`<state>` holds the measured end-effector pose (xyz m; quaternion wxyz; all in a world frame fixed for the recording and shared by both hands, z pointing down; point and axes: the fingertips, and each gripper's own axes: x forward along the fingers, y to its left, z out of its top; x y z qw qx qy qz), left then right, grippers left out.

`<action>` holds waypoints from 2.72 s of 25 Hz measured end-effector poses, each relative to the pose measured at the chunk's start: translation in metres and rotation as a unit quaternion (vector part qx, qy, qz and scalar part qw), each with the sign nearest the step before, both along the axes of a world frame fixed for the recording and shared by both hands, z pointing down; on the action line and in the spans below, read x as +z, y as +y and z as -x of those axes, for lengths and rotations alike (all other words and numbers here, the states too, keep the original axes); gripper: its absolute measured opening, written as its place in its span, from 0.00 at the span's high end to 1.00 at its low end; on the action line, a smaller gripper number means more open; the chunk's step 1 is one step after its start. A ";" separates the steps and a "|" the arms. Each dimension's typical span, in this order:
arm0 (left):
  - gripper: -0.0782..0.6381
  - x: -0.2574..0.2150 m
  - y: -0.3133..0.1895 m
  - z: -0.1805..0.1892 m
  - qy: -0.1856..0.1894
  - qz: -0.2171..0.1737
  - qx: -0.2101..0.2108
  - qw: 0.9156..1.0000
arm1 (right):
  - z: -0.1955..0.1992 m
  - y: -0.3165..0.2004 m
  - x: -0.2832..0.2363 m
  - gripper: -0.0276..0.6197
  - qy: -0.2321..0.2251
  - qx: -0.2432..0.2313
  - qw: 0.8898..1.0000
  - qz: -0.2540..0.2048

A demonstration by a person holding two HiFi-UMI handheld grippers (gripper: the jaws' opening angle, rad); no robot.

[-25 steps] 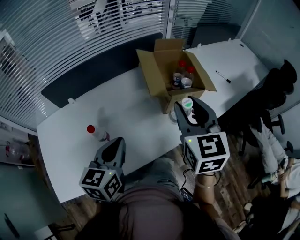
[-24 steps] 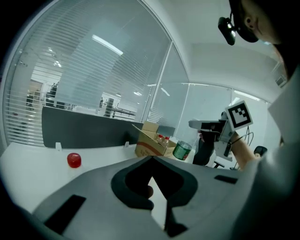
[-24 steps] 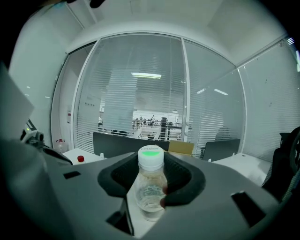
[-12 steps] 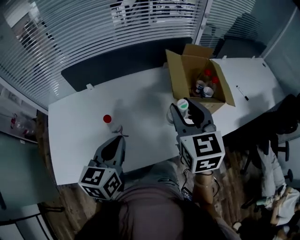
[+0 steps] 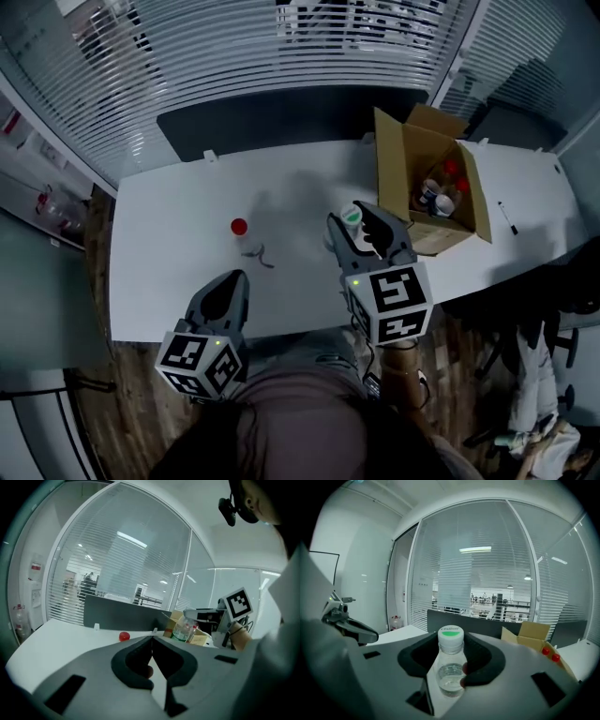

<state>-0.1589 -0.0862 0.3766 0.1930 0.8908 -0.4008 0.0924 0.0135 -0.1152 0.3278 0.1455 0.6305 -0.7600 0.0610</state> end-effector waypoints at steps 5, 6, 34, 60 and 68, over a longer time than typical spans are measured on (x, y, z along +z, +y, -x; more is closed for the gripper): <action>0.88 0.003 -0.001 0.015 -0.002 0.004 -0.033 0.999 | 0.019 -0.014 0.013 0.68 -0.002 -0.035 0.999 0.014; 0.88 0.003 -0.001 0.018 -0.003 0.004 -0.039 0.999 | 0.022 -0.017 0.015 0.68 -0.003 -0.042 0.999 0.015; 0.88 0.010 -0.018 0.060 -0.009 0.015 -0.133 0.991 | 0.081 -0.071 0.074 0.68 -0.006 -0.150 0.987 0.054; 0.88 0.023 -0.035 0.067 -0.021 0.033 -0.129 0.991 | 0.091 -0.086 0.139 0.68 -0.004 -0.150 0.983 0.107; 0.88 0.023 -0.034 0.063 -0.018 0.033 -0.122 0.992 | 0.090 -0.084 0.137 0.68 -0.017 -0.145 0.984 0.103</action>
